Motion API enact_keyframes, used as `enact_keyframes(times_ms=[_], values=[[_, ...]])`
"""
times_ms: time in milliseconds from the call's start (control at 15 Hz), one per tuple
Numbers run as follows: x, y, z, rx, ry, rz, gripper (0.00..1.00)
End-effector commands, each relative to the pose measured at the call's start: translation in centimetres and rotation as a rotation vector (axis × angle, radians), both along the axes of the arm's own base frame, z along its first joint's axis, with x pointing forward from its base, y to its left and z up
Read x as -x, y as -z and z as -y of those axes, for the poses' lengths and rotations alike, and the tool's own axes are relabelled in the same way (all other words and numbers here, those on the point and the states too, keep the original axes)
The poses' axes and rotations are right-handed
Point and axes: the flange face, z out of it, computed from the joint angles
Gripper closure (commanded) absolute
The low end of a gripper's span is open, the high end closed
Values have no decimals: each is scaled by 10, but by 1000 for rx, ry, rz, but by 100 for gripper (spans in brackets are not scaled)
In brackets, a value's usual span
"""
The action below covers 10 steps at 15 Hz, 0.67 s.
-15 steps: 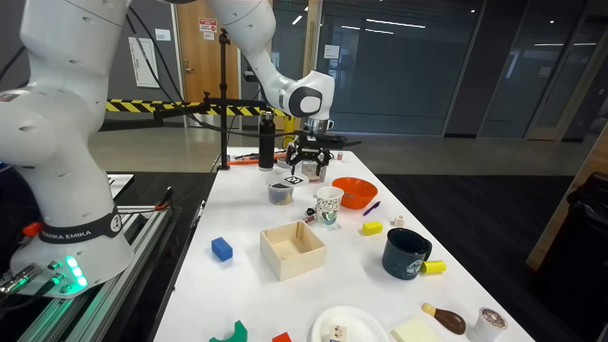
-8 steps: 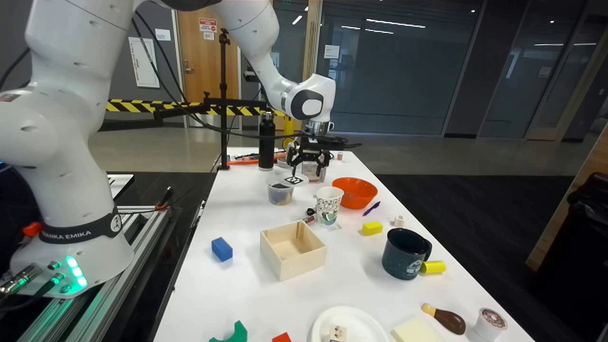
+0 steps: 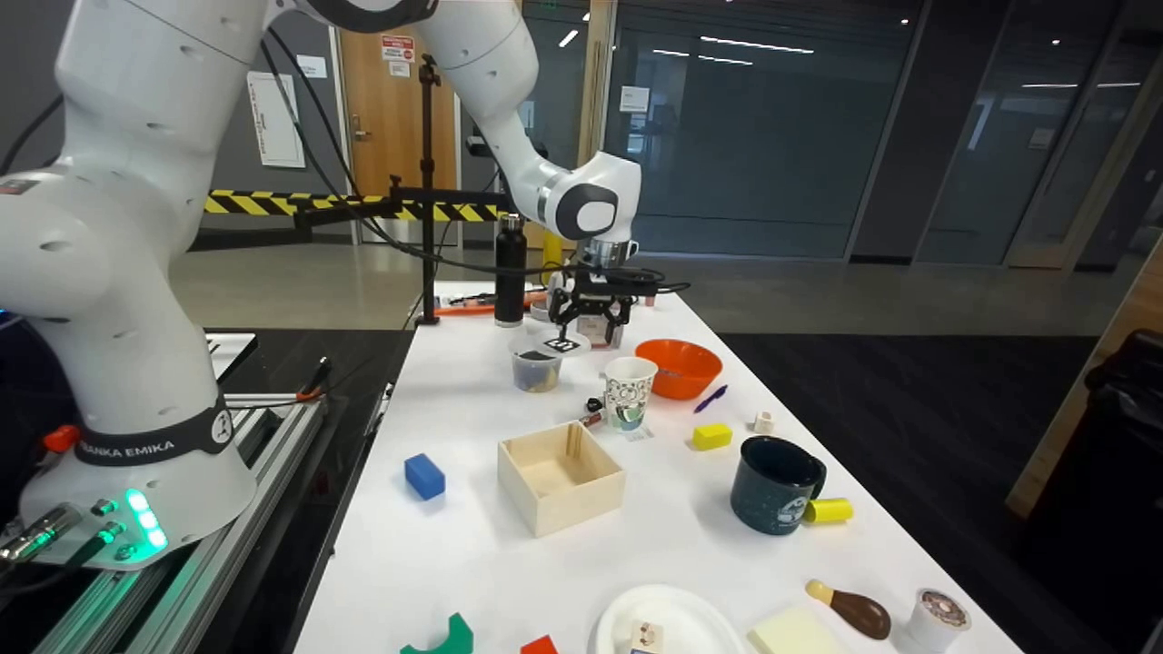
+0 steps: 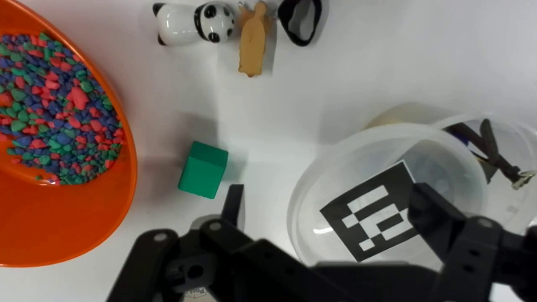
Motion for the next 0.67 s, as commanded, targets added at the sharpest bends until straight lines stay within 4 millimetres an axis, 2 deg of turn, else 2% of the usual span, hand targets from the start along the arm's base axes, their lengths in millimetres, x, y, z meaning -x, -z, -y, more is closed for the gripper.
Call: enact_keyframes(times_ms=[0, 600], values=[[-3, 3, -5, -9, -13, 12, 3], [1, 10, -6, -10, -13, -1, 9]])
